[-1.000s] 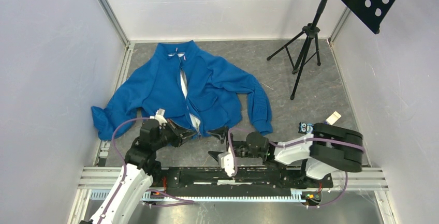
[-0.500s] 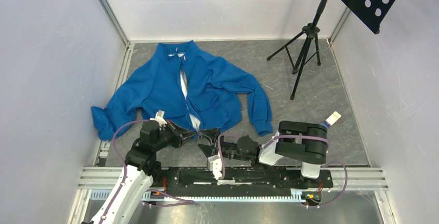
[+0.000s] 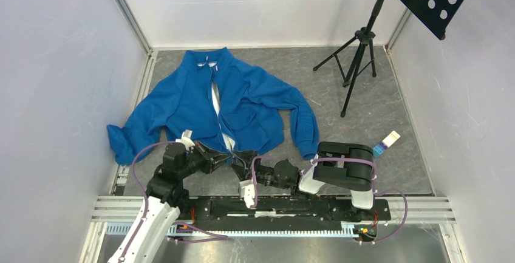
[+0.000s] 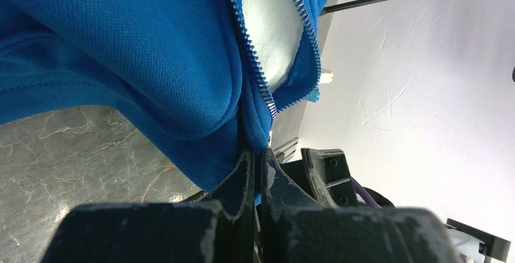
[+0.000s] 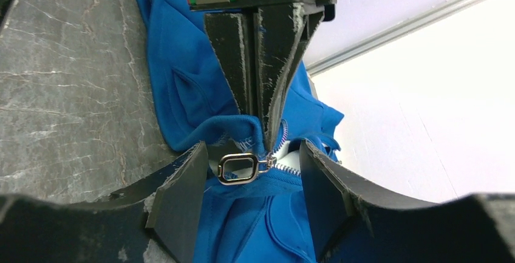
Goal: Zip up the jacket
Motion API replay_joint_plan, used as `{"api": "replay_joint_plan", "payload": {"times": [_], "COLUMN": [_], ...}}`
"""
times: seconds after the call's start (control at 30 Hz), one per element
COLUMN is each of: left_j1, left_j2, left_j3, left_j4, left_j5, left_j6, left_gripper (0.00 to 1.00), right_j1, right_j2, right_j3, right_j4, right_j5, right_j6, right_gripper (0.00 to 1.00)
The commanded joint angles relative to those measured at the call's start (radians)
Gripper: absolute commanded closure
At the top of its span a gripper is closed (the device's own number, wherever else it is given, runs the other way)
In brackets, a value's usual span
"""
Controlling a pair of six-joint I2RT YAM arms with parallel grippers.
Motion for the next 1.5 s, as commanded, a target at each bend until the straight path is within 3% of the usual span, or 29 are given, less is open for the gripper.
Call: {"api": "replay_joint_plan", "payload": {"times": [0.0,0.17,0.57,1.1,1.47], "left_j1": [-0.002,-0.002,-0.002,-0.002,-0.002], "left_j2": [-0.03,-0.04,-0.064,-0.062,-0.088], "left_j3": [-0.015,-0.027,-0.024,-0.008,-0.001], "left_j4": [-0.008,-0.007,-0.045,-0.069,-0.084], "left_j5": [0.051,0.049,0.038,0.028,0.025], "left_j6": [-0.045,-0.048,-0.036,0.001,-0.006], "left_gripper": [0.98,0.98,0.98,0.98,0.98], "right_j1": [0.002,0.002,0.001,-0.058,-0.062], "right_j2": [0.011,0.006,-0.015,-0.062,-0.004], "right_j3": [0.013,0.003,-0.029,-0.119,-0.077], "right_j4": [0.12,0.138,0.14,0.186,0.177], "right_j5": [0.053,0.059,0.04,-0.011,-0.017], "right_j6": [0.007,0.018,0.056,0.163,0.164], "right_gripper": [0.38,0.4,0.56,0.54,0.55]}}
